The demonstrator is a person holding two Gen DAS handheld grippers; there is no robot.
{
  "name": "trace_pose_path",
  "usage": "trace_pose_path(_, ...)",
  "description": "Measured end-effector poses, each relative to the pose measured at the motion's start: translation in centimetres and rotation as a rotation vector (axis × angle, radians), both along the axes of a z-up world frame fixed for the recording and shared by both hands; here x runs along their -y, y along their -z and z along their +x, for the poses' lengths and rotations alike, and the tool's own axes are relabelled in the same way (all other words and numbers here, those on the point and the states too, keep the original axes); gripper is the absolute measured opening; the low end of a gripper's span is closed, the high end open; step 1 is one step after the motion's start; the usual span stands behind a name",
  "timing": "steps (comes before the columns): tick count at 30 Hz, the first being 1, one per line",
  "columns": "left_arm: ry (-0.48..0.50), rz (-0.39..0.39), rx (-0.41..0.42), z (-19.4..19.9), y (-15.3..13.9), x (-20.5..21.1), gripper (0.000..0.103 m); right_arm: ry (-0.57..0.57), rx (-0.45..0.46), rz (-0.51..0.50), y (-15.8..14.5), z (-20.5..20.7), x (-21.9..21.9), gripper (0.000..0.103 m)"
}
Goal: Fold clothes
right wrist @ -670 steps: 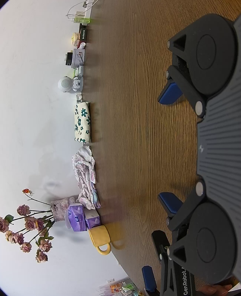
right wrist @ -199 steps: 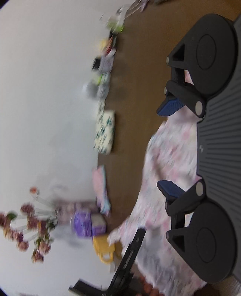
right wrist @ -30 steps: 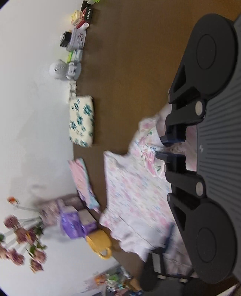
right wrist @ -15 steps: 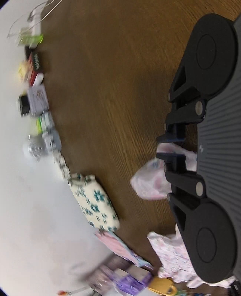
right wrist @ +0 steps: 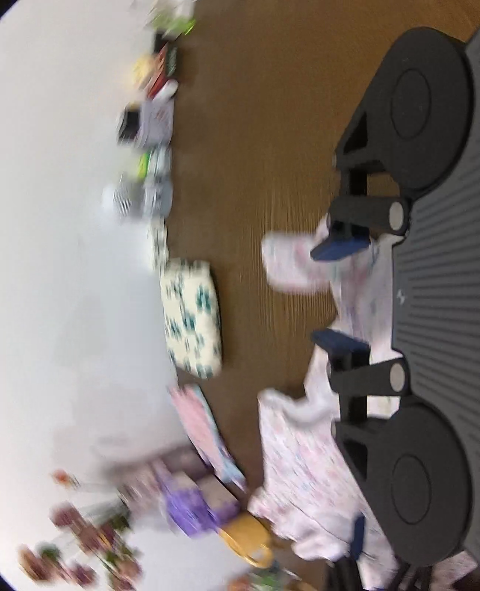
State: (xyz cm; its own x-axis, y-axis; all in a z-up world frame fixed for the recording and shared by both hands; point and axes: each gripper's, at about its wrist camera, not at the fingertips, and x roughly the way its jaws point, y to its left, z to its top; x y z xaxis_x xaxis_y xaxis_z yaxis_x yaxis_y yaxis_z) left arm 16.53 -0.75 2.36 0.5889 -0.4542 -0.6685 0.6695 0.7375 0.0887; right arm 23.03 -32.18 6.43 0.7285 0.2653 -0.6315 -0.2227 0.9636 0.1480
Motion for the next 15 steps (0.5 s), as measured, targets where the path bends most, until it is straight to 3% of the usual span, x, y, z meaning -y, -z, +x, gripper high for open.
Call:
trace_pose_path(7, 0.061, -0.044, 0.034, 0.0, -0.5, 0.4, 0.039, 0.008, -0.043, -0.183, 0.6, 2.5, -3.3, 0.031)
trace_pose_path(11, 0.078, -0.032, 0.038, 0.5, -0.3, 0.7, 0.034, 0.019, -0.12, -0.23, 1.8, 4.2, -3.2, 0.023)
trace_pose_path(13, 0.078, -0.031, 0.029, 0.8, 0.1, 0.7, 0.033, 0.015, -0.158, -0.244, 2.4, 4.9, -3.2, 0.009)
trace_pose_path(15, 0.077, -0.032, 0.017, 1.1, 0.4, 0.7, 0.033, 0.009, -0.178, -0.223, 2.5, 5.2, -3.1, 0.007)
